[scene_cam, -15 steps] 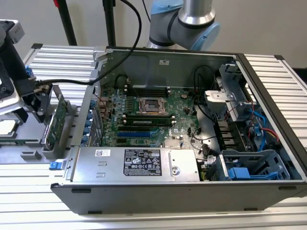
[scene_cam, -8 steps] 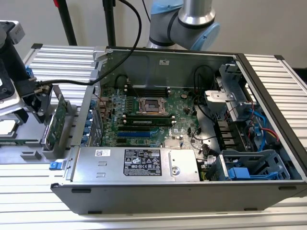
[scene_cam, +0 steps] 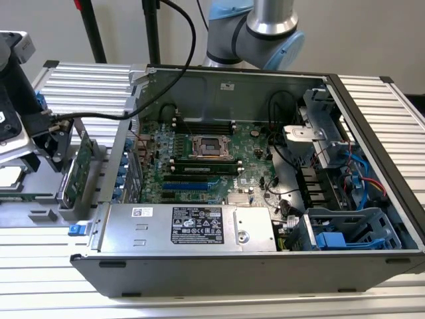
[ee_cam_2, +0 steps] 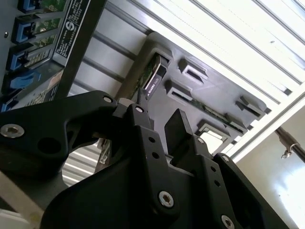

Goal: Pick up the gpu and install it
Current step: 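Pick up the gpu and move the gpu toward the slot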

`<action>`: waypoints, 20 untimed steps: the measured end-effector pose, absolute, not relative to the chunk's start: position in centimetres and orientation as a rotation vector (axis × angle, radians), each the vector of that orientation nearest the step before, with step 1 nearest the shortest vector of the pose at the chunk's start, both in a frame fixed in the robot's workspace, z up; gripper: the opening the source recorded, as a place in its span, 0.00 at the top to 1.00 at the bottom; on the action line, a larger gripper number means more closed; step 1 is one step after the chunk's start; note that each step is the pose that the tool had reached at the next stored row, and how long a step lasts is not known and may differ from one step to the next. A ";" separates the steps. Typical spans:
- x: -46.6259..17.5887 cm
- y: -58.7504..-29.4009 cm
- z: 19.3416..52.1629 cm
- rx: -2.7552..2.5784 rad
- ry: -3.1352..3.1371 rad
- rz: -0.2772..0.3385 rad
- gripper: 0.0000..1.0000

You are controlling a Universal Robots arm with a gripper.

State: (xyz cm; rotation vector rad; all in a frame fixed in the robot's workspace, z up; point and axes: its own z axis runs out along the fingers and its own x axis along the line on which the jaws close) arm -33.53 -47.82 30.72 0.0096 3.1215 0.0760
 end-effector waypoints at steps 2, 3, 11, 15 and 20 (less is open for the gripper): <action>-33.5 -47.8 30.6 0.010 3.122 0.076 0.00; -33.5 -47.8 30.6 0.010 3.122 0.076 0.00; -33.5 -47.8 30.3 0.010 3.122 0.076 0.00; -33.5 -47.8 30.0 0.010 3.122 0.076 0.00; -33.5 -47.6 29.9 0.010 3.122 0.076 0.00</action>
